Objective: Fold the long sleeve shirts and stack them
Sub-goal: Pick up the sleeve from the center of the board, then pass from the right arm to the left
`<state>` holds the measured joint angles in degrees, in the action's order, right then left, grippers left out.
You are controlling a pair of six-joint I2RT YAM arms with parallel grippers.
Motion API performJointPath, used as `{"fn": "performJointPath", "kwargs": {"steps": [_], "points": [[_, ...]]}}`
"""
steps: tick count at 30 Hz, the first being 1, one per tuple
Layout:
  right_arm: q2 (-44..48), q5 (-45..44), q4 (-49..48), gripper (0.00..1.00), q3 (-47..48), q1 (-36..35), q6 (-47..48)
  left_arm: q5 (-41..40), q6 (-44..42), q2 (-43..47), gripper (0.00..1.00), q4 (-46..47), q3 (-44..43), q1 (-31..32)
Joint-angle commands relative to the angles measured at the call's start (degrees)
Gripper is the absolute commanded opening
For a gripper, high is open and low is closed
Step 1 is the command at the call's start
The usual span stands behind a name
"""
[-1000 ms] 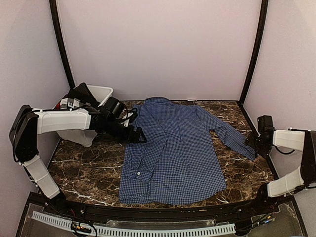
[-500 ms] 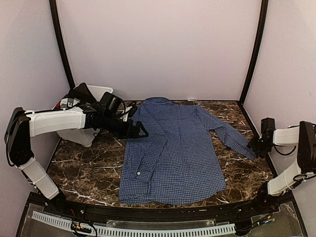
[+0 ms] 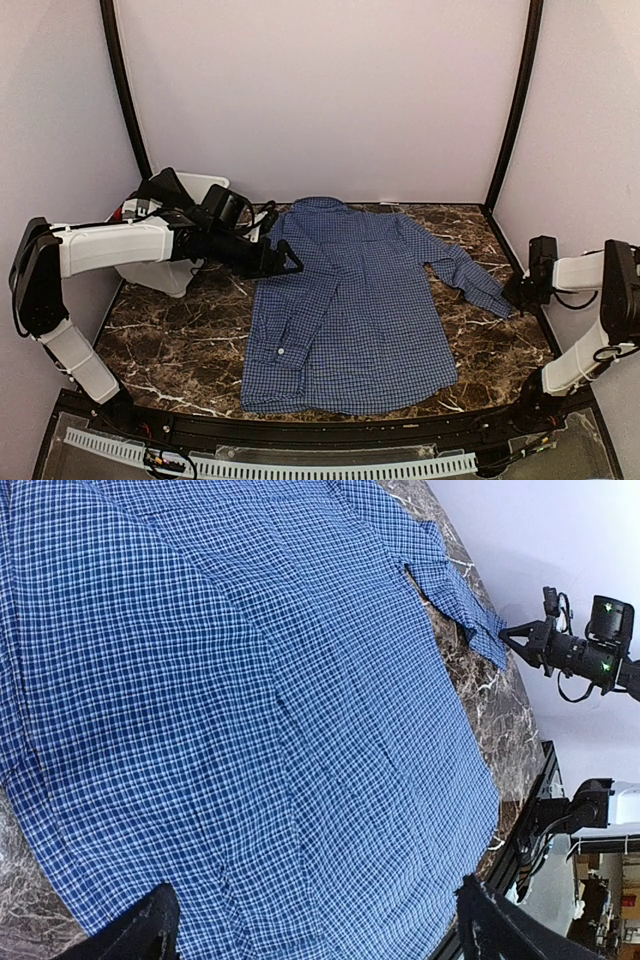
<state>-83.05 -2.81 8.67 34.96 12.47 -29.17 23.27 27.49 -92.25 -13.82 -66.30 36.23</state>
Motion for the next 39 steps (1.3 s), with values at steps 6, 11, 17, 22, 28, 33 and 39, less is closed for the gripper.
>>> {"fn": "performJointPath", "kwargs": {"steps": [6, 11, 17, 22, 28, 33, 39], "points": [[7.87, 7.41, 0.50, 0.00, 5.63, -0.07, 5.01, -0.23, 2.53, -3.02, 0.95, 2.27, -4.29, 0.23], [14.18, 12.61, -0.68, 0.00, 8.18, -2.47, 5.88, 0.49, 3.00, -4.49, 0.95, 2.90, -5.81, 0.25], [15.40, 15.99, -2.28, 0.00, 13.08, -13.11, 4.71, 3.87, 3.88, -6.36, 0.95, 4.91, -7.48, 0.25], [10.60, 16.54, -5.81, 0.00, 16.51, -25.75, 0.52, 6.37, 5.30, -7.39, 0.95, 7.31, -8.16, 0.20], [0.44, 16.34, -12.48, 0.00, 22.32, -39.34, -5.00, 9.45, 6.51, -8.51, 0.95, 10.73, -7.48, 0.24], [-9.83, 17.96, -15.11, 0.00, 29.46, -46.80, -7.35, 11.24, 7.17, -9.35, 0.95, 15.32, -5.14, 0.31], [-18.32, 19.24, -15.28, 0.00, 36.48, -51.92, -8.19, 12.35, 9.47, -11.54, 0.94, 21.49, -4.31, 0.47]]}}
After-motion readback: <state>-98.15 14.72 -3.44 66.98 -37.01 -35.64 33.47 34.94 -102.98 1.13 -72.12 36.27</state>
